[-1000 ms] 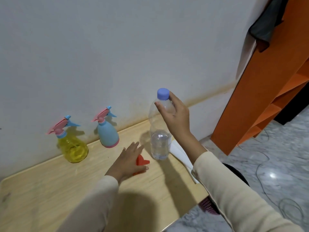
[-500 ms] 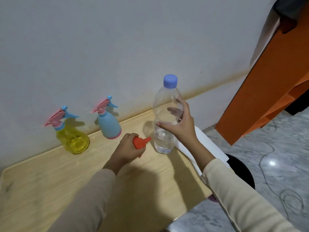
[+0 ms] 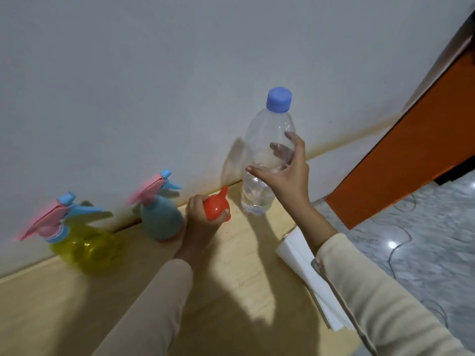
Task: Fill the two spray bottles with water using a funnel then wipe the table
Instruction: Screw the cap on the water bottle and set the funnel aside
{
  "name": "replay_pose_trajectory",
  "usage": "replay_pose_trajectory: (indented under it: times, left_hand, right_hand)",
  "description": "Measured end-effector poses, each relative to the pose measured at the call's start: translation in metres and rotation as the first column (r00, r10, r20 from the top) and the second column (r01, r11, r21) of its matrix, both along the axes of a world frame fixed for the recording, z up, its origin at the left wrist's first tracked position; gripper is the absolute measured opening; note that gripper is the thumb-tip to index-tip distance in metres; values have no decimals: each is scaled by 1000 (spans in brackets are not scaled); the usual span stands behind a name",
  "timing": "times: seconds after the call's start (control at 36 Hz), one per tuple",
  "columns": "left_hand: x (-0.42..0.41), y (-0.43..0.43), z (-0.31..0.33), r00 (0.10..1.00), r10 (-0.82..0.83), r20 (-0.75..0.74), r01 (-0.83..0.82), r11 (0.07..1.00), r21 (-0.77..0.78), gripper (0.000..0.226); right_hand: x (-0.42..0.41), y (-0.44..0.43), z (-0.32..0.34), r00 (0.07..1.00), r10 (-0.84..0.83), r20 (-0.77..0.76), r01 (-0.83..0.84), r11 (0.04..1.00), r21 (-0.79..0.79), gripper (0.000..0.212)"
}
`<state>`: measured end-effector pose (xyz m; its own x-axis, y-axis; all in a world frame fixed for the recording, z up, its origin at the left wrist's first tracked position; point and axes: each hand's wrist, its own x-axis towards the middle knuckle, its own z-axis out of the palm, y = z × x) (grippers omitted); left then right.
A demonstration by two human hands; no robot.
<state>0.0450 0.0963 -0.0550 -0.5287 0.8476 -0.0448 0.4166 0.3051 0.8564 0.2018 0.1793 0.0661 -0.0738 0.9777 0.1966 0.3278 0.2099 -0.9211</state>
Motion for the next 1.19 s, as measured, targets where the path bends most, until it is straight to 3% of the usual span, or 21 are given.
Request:
replay_pose_trajectory:
  times: [0.31,0.53,0.75,0.86,0.94,1.06,1.19]
  left_hand:
    - [1,6,-29,996,-62,56,63,998,-11,70]
    - [12,10,-19,990,-10,-139,13,1000,23,63]
    - [53,11,-6,977,152,-148,-122,973,196,63]
    - [87,5,-6,979,-63,-192,111,962,251,38]
    - [119,-3,-7,938,-265,-221,314,922,227,34]
    - [152,-10,-14,788,-551,-275,604,779,169,43]
    - [167,-13,-37,626,-718,-305,767,637,74,55]
  right_hand:
    - [-20,19,-8,998,40,-45,-40,999,1,97]
    - [-7,28,-8,970,242,-8,-241,964,-110,106]
    - [54,22,-8,948,288,135,-266,951,-159,72]
    - [107,0,-18,956,265,123,-239,952,-190,45]
    - [148,-22,-41,946,271,177,-226,945,-238,34]
    - [196,-56,-83,901,295,316,-205,935,-288,29]
    - [230,-88,-121,836,286,468,-200,954,-225,28]
